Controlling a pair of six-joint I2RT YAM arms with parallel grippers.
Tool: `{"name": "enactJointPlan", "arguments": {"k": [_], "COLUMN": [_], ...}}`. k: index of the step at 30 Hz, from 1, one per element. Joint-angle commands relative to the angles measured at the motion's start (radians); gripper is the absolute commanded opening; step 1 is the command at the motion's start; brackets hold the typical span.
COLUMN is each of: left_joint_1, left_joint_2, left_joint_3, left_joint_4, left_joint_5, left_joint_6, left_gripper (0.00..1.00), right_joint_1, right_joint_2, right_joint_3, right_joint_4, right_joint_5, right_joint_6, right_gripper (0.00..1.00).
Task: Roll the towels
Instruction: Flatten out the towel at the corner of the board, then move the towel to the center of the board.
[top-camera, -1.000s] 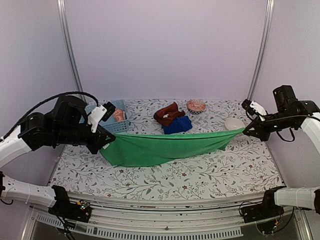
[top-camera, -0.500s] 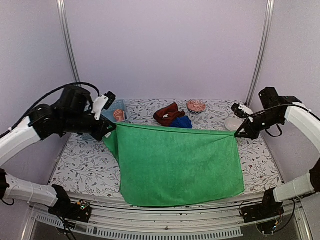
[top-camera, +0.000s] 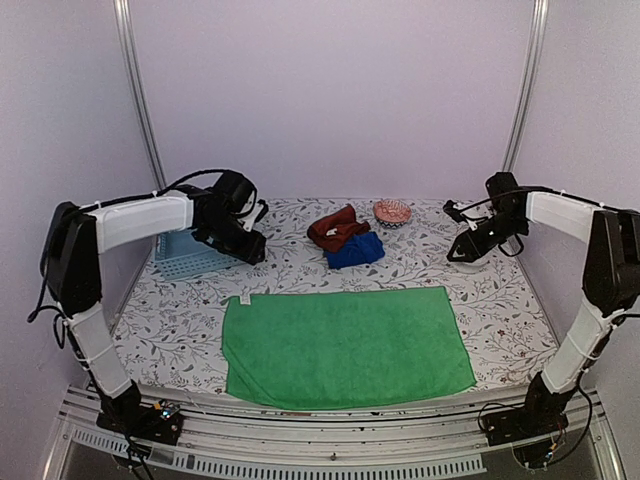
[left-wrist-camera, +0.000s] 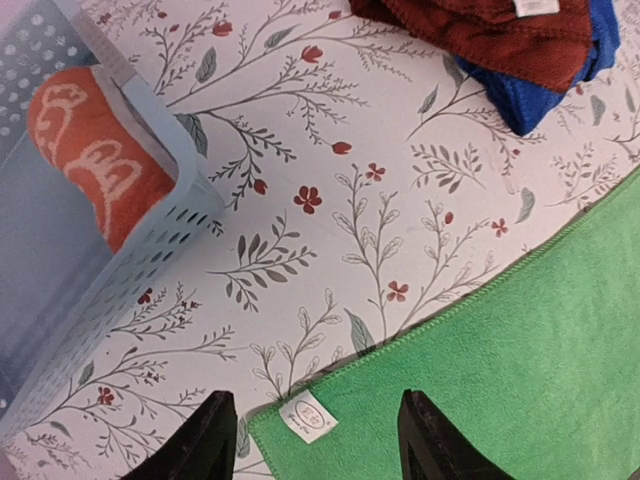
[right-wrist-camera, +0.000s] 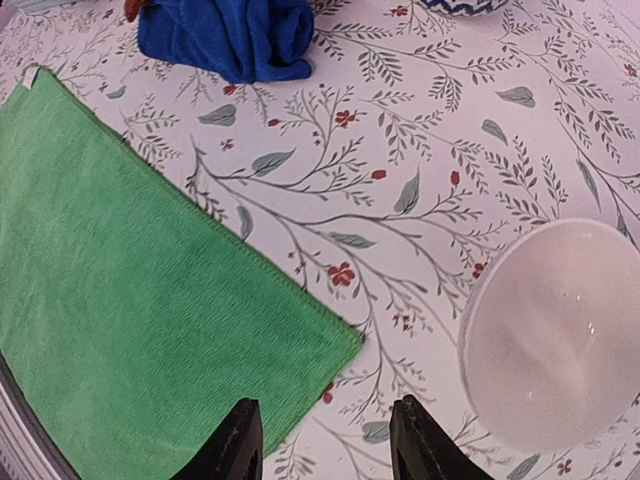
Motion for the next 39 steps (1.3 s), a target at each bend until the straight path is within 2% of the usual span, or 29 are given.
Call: {"name": "enactJointPlan", "arguments": {"k": [1,7,10,13,17,19,24,26,32,39], "left_joint_1": [-0.038,-0.082,-0.089,-0.093,-0.075,-0.065,-0.037,-0.021,0.010,0.043], "left_joint_2": [-0.198,-0.419,-0.444,-0.440,-0.416,-0.354,-0.148,-0.094,0.002,0.019], "left_joint_3": [-0.170,-0.431,-0.494,-0.510,-0.475,-0.439,-0.356,-0.337,-0.276,-0.243], "left_joint_4": [-0.026,-0.077,-0.128,-0.175,-0.122,-0.098,-0.053,-0.016,0.043,0.037], "left_joint_5": [0.093,0.259,0.288,0.261,0.104,0.075,0.051,0.050,0.059,0.059], "left_joint_6": [-0.126,-0.262,-0.288,-0.286,-0.278,-0.266,-0.206,-0.189,-0.174,-0.143], "left_gripper": [0.56,0.47,0.44,0.45,0.48,0.44,0.10,0.04,0.00,0.00], "right_joint_1": [0.008,0.038,0.046,0.048,0.048,0.047,0.045,0.045,0.043,0.036], "right_joint_2": [-0.214,-0.446,-0.502,-0.497,-0.411,-0.333,-0.176,-0.132,-0.006,0.100], "right_joint_3": [-0.181,-0.445,-0.522,-0.541,-0.485,-0.431,-0.338,-0.301,-0.197,-0.136], "right_joint_4": [-0.049,-0.143,-0.164,-0.134,-0.039,-0.004,0.068,0.082,0.117,0.161], "right_joint_5": [-0.032,0.006,0.047,0.101,0.179,0.213,0.291,0.290,0.327,0.389], "right_joint_6": [-0.047,-0.252,-0.338,-0.354,-0.288,-0.229,-0.147,-0.135,-0.087,-0.069], "right_gripper": [0.45,0.44,0.43,0.43,0.38,0.34,0.27,0.24,0.22,0.20]}}
